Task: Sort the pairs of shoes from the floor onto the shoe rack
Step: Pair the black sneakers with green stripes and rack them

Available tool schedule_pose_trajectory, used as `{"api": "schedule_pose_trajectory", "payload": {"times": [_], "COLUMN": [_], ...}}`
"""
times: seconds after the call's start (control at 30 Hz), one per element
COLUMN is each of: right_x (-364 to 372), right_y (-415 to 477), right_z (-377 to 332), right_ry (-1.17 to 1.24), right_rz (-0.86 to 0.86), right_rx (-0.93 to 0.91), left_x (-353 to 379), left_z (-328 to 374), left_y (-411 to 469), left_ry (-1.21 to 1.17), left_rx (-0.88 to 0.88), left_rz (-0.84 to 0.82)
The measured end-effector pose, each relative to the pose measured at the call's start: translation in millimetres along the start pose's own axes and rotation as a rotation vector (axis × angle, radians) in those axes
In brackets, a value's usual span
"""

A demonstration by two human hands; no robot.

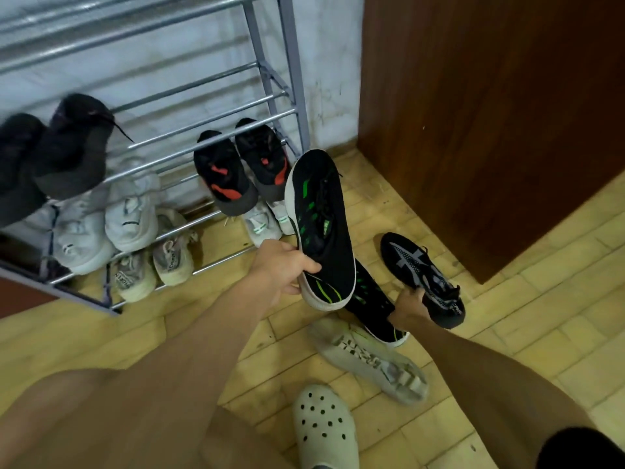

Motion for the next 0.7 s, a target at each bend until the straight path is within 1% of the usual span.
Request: {"api": "schedule_pose_trajectory", "payload": {"times": [0.07,0.17,0.37,0.57,0.7], "right_x": [-8.6,-19.4,-53.7,-96.8,-131.9], "right_y": [-10.7,-25.7,-69.6,-119.1,-147.9], "right_z": [-6.3,-10.8,-18.8,-28.6,-49.3], "right_ry": [-0.01,-0.092,-0.033,0.213,0.409], "right_rz": [-0.031,-0.018,-0.01,0.016,0.043], "right_rx": [-0.057,-0.083,-0.119,-0.175,-0.253], "left_x": [-3.9,-11.4,-24.6,-20.8,-38.1], "left_z": [-2.9,-8.2,-5.9,8.0,21.5], "left_y": [-10.4,-24.0,-46.0,-70.0,-83.0], "left_ry": [-0.017,-0.034,-0.091,-0.238,-0.304], "left_rx": [0.0,-0.006,0.013,0.046,0.072], "left_rz": [0.005,0.031,0.089,0.091,0.136]}}
Point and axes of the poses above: each hand's wrist, its own y-axis towards the middle knuckle, its own x-axis out of the palm, z = x × y, the point moved 8 cm from there along y, towards the middle knuckle, and after that the axes turned 9 degrees about -y, right-handed, at the moved point
